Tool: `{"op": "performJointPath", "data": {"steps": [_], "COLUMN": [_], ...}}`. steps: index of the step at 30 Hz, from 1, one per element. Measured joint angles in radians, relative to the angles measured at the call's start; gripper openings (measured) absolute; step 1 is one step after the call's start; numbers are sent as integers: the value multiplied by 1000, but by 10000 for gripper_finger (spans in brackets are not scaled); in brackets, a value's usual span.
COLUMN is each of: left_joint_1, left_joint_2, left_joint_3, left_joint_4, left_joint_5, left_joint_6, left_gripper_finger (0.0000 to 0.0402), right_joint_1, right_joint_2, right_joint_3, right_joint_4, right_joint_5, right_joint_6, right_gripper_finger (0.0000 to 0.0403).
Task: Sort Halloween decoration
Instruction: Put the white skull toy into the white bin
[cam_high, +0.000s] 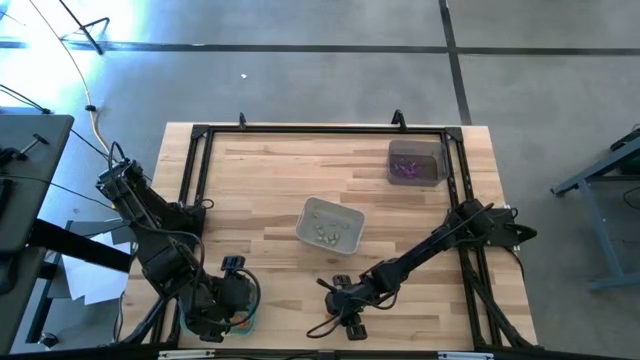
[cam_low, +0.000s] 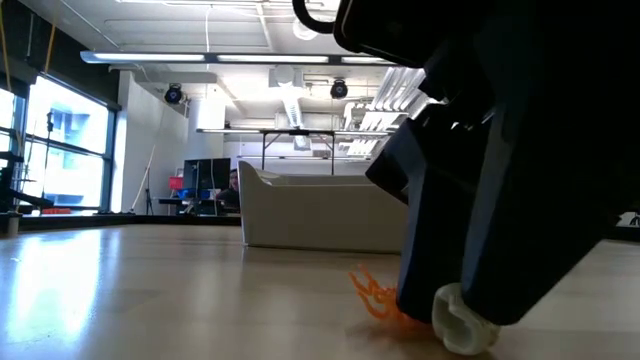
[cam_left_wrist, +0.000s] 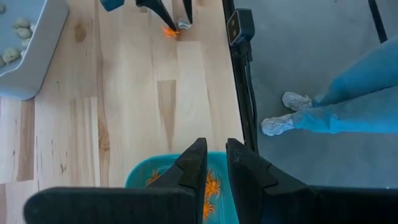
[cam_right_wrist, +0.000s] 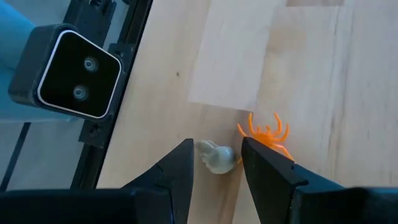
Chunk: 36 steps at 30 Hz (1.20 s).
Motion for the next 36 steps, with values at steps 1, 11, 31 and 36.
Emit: {"op": "performJointPath", "data": {"steps": [1, 11, 31, 36], "left_joint_1": [0, 0, 0, 0], "left_joint_2": [0, 0, 0, 0], "left_joint_3": [0, 0, 0, 0], "left_joint_4": [0, -10, -31, -31], "left_joint_5": [0, 0, 0, 0], "left_joint_6": [0, 1, 10, 10], "left_gripper_finger": [49, 49, 49, 49], "right_joint_1": [0, 0, -1, 0], "right_joint_2": [0, -2, -2, 0], "right_joint_3": [0, 0, -2, -3], "right_joint_4": [-1, -40, -43, -17], "right_joint_5": [0, 19, -27, -55], "right_joint_6": [0, 0, 80, 82], "right_gripper_finger": [134, 133, 28, 30]}}
